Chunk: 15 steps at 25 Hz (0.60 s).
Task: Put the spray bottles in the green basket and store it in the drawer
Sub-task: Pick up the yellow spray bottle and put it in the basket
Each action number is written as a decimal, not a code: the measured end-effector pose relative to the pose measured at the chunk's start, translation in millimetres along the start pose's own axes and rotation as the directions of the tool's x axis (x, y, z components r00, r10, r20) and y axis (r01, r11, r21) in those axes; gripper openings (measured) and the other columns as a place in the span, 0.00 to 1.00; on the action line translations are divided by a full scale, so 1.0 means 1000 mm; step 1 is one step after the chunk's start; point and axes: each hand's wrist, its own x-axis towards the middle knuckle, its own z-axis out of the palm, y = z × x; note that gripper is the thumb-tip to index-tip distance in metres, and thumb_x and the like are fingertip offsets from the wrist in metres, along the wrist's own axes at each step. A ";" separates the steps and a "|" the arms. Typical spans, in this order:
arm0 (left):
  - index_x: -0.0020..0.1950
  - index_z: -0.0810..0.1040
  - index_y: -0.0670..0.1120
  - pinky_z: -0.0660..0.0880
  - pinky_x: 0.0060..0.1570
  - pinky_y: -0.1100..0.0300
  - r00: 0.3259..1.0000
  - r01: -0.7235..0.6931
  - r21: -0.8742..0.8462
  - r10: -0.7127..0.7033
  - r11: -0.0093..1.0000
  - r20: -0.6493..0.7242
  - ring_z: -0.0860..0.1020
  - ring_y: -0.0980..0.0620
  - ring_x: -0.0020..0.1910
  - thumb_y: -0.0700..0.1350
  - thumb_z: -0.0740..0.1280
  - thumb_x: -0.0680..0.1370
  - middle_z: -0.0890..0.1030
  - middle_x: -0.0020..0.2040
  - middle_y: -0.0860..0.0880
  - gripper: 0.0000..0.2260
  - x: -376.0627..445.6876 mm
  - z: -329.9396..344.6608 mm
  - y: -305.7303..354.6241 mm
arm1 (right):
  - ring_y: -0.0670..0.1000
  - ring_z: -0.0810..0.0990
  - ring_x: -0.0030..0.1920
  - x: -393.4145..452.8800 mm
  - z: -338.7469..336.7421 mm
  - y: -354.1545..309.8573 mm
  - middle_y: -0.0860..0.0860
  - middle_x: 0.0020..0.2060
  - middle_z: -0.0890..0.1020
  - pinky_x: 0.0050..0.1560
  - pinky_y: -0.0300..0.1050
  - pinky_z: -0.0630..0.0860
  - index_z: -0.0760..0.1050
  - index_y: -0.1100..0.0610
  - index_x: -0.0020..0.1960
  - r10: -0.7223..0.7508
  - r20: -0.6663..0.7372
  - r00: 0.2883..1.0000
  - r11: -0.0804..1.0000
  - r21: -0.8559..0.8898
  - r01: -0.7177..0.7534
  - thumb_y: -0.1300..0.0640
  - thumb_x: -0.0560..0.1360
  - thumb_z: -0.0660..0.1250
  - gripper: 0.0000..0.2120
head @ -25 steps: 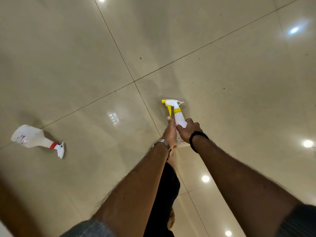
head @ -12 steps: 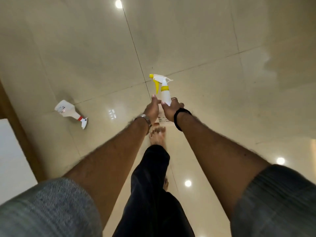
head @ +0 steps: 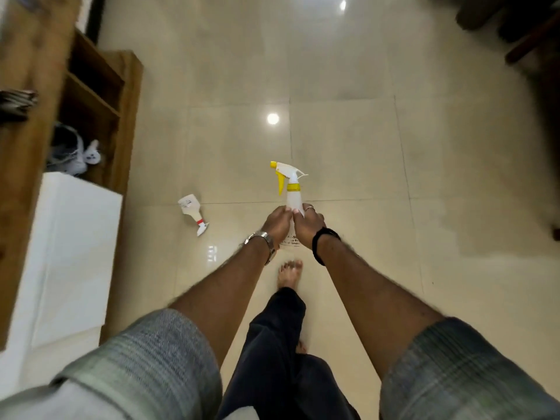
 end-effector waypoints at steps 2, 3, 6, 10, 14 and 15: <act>0.70 0.74 0.44 0.77 0.64 0.43 0.989 -0.122 -0.029 0.119 0.992 -0.087 0.80 0.40 0.64 0.48 0.56 0.86 0.79 0.67 0.41 0.17 -0.053 -0.023 -0.014 | 0.62 0.73 0.69 -0.054 0.020 -0.014 0.61 0.71 0.68 0.70 0.53 0.69 0.63 0.52 0.78 -0.088 0.023 0.996 0.996 -0.008 0.089 0.48 0.85 0.52 0.23; 0.70 0.74 0.43 0.75 0.68 0.43 0.976 -0.170 -0.038 0.163 0.985 -0.144 0.78 0.40 0.66 0.48 0.56 0.86 0.79 0.68 0.40 0.17 -0.081 -0.036 -0.024 | 0.62 0.73 0.69 -0.080 0.031 -0.020 0.61 0.71 0.69 0.69 0.52 0.69 0.64 0.52 0.77 -0.137 0.036 0.990 0.990 -0.012 0.138 0.48 0.85 0.52 0.22; 0.70 0.76 0.45 0.74 0.70 0.45 0.937 -0.246 -0.117 0.205 0.962 -0.283 0.79 0.42 0.66 0.50 0.59 0.85 0.81 0.67 0.42 0.17 -0.150 -0.081 -0.062 | 0.62 0.72 0.69 -0.142 0.075 -0.034 0.61 0.70 0.71 0.68 0.49 0.68 0.67 0.53 0.76 -0.272 0.104 0.957 0.960 -0.038 0.278 0.51 0.85 0.55 0.21; 0.73 0.75 0.45 0.74 0.71 0.45 0.839 -0.324 -0.301 0.126 0.897 -0.529 0.79 0.43 0.68 0.50 0.64 0.83 0.81 0.69 0.43 0.19 -0.236 -0.168 -0.118 | 0.60 0.75 0.66 -0.230 0.167 -0.063 0.59 0.64 0.76 0.61 0.43 0.69 0.71 0.55 0.74 -0.448 0.306 0.840 0.876 -0.040 0.481 0.54 0.84 0.57 0.19; 0.70 0.78 0.45 0.76 0.69 0.47 0.700 -0.425 -0.401 0.014 0.812 -0.714 0.80 0.43 0.66 0.49 0.65 0.83 0.83 0.66 0.43 0.17 -0.309 -0.244 -0.176 | 0.58 0.75 0.66 -0.298 0.263 -0.088 0.59 0.65 0.76 0.64 0.45 0.71 0.71 0.54 0.73 -0.505 0.516 0.692 0.785 -0.059 0.617 0.53 0.85 0.57 0.19; 0.70 0.79 0.45 0.77 0.66 0.51 0.662 -0.456 -0.413 -0.009 0.789 -0.749 0.81 0.44 0.64 0.49 0.66 0.83 0.83 0.65 0.44 0.17 -0.324 -0.259 -0.189 | 0.57 0.74 0.67 -0.312 0.284 -0.093 0.58 0.65 0.75 0.64 0.45 0.70 0.70 0.53 0.74 -0.508 0.556 0.657 0.763 -0.064 0.644 0.51 0.85 0.57 0.19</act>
